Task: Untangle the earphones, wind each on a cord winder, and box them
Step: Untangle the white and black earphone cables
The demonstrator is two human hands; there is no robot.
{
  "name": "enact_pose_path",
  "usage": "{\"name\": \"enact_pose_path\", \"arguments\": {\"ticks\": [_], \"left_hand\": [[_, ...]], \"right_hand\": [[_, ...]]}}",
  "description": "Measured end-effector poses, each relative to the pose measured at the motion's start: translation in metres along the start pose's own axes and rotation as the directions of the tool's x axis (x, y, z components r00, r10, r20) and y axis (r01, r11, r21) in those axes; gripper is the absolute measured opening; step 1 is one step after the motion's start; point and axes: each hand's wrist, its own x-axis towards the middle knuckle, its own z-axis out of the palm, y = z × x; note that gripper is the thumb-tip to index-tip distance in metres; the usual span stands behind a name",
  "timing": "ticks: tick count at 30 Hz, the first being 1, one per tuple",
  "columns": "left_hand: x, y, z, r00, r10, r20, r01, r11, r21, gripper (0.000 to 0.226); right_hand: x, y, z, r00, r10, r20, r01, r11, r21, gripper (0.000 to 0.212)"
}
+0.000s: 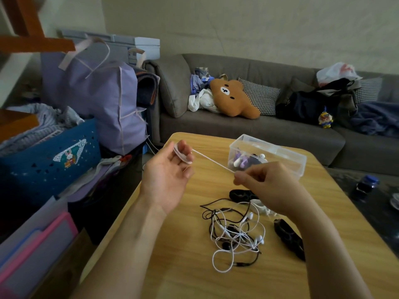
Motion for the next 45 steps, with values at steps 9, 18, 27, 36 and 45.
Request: {"name": "enact_pose_path", "arguments": {"ticks": [9, 18, 27, 36, 45], "left_hand": [[-0.003, -0.028, -0.007, 0.987, 0.091, 0.135, -0.162, 0.469, 0.868, 0.040], [-0.004, -0.016, -0.015, 0.937, 0.187, 0.294, -0.277, -0.112, 0.954, 0.043], [0.004, -0.005, -0.029, 0.843, 0.489, 0.226, -0.240, -0.034, 0.970, 0.051], [-0.002, -0.008, -0.019, 0.955, 0.261, 0.142, -0.179, 0.122, 0.976, 0.045], [-0.012, -0.023, 0.006, 0.959, 0.131, 0.251, -0.279, 0.277, 0.920, 0.051]], "right_hand": [[-0.008, -0.026, 0.020, 0.956, -0.250, 0.156, 0.255, 0.967, -0.008, 0.026], [-0.008, 0.001, -0.020, 0.961, -0.113, -0.252, 0.146, 0.982, 0.117, 0.010], [-0.005, 0.068, -0.041, 0.903, 0.178, -0.390, -0.218, 0.974, -0.061, 0.015], [-0.017, 0.077, -0.053, 0.644, 0.535, -0.547, -0.056, 0.746, 0.664, 0.025], [-0.021, 0.056, -0.058, 0.887, 0.392, -0.245, -0.449, 0.856, -0.255, 0.063]]}}
